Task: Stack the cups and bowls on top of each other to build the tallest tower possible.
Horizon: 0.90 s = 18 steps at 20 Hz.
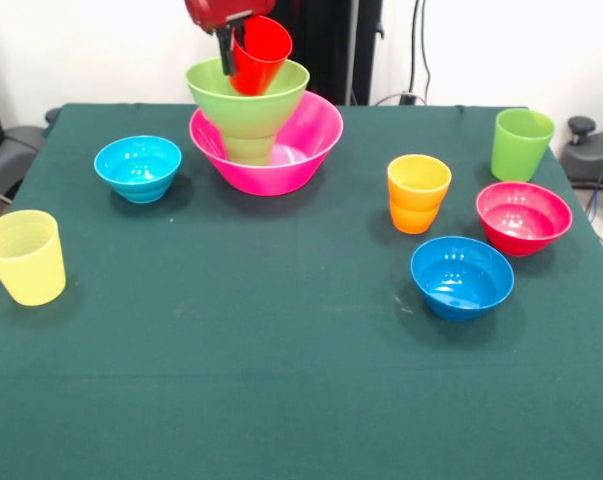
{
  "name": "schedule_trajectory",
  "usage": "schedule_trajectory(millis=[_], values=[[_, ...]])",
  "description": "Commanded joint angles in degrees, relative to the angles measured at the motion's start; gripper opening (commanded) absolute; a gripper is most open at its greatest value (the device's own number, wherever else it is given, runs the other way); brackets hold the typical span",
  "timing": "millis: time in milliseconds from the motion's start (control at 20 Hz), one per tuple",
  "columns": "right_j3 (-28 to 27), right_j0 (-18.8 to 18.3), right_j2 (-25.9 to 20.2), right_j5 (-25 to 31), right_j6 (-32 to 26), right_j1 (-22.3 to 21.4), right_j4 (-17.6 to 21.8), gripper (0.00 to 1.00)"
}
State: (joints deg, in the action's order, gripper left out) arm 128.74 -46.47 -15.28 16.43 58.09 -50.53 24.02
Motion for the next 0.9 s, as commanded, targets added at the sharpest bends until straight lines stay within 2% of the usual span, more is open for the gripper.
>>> schedule_trajectory(millis=[50,450,500,900], values=[[-0.2,-0.7,-3.1,1.1,4.3,2.0,2.7,0.00],[-0.3,-1.1,-3.4,2.0,4.1,1.9,2.5,0.00],[-0.3,-1.0,-3.2,1.4,4.3,2.0,2.8,1.00],[-0.5,-0.7,-3.3,2.6,3.8,1.4,2.6,1.00]])
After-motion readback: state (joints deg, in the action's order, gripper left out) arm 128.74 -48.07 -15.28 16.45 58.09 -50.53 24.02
